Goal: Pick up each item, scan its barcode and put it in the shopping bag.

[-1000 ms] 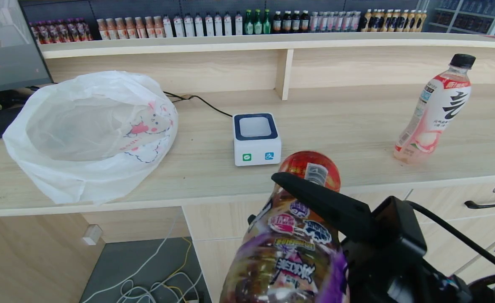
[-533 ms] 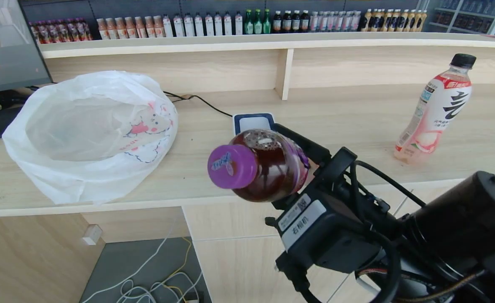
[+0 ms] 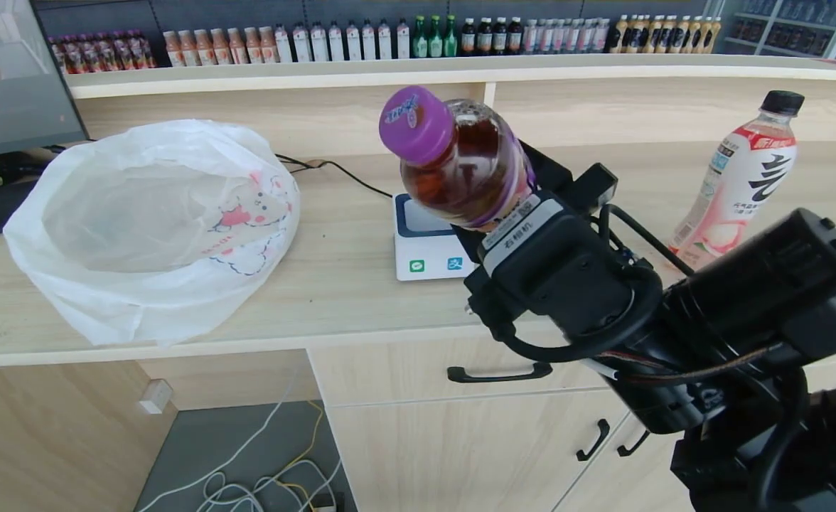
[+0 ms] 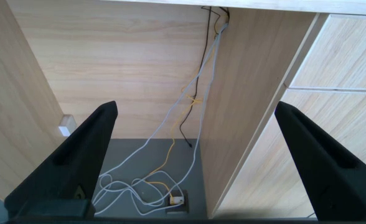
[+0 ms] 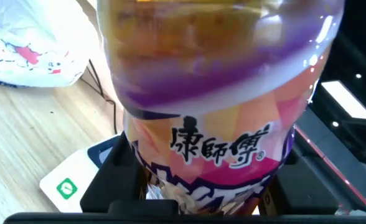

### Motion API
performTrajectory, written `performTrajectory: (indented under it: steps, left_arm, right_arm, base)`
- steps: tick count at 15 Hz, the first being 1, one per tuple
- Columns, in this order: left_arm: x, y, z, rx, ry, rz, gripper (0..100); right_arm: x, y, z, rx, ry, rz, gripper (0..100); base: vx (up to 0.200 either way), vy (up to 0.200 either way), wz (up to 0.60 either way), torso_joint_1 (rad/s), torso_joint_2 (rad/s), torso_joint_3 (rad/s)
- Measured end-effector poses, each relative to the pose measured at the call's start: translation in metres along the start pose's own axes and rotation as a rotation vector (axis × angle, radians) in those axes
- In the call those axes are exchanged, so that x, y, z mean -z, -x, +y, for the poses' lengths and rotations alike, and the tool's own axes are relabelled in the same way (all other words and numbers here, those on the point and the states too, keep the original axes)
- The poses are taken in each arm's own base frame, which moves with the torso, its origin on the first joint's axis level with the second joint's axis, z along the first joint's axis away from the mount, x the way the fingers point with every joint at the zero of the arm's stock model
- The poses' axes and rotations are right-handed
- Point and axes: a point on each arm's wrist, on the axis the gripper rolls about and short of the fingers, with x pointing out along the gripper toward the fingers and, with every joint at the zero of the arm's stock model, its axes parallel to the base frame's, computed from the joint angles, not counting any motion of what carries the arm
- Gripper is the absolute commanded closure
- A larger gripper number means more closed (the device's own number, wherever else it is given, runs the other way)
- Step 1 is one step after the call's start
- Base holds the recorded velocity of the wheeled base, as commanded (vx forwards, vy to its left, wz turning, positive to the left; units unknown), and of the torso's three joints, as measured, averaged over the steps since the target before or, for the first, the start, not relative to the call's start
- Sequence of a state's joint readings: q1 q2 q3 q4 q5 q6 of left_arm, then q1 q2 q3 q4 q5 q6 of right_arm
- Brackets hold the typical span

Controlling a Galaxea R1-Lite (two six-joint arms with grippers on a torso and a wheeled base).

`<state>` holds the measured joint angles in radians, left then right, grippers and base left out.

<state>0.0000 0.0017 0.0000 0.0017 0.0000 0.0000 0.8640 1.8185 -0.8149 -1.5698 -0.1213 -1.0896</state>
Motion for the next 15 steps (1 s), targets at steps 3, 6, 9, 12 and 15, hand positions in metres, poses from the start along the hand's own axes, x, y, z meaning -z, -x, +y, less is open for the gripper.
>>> performTrajectory:
  steps: [3, 6, 9, 12, 15]
  left_arm:
    - [0.000, 0.000, 0.000, 0.000, 0.000, 0.000, 0]
    - [0.000, 0.000, 0.000, 0.000, 0.000, 0.000, 0]
    - [0.000, 0.000, 0.000, 0.000, 0.000, 0.000, 0]
    - [0.000, 0.000, 0.000, 0.000, 0.000, 0.000, 0]
    - [0.000, 0.000, 0.000, 0.000, 0.000, 0.000, 0]
  right_arm:
    - [-0.009, -0.008, -0.009, 0.063, -0.052, -0.005, 100]
    - [-0.016, -0.005, -0.008, 0.062, -0.195, -0.006, 100]
    - [-0.018, -0.002, -0.006, 0.017, -0.310, 0.014, 100]
    - [-0.019, -0.001, -0.012, 0.004, -0.486, 0.070, 100]
    - [-0.029, -0.021, -0.031, 0.168, -0.683, 0.079, 100]
  base:
    - [0.000, 0.000, 0.00, 0.000, 0.00, 0.000]
    - [0.000, 0.000, 0.00, 0.000, 0.00, 0.000]
    - [0.000, 0.000, 0.00, 0.000, 0.00, 0.000]
    - [0.000, 0.000, 0.00, 0.000, 0.00, 0.000]
    - [0.000, 0.000, 0.00, 0.000, 0.00, 0.000]
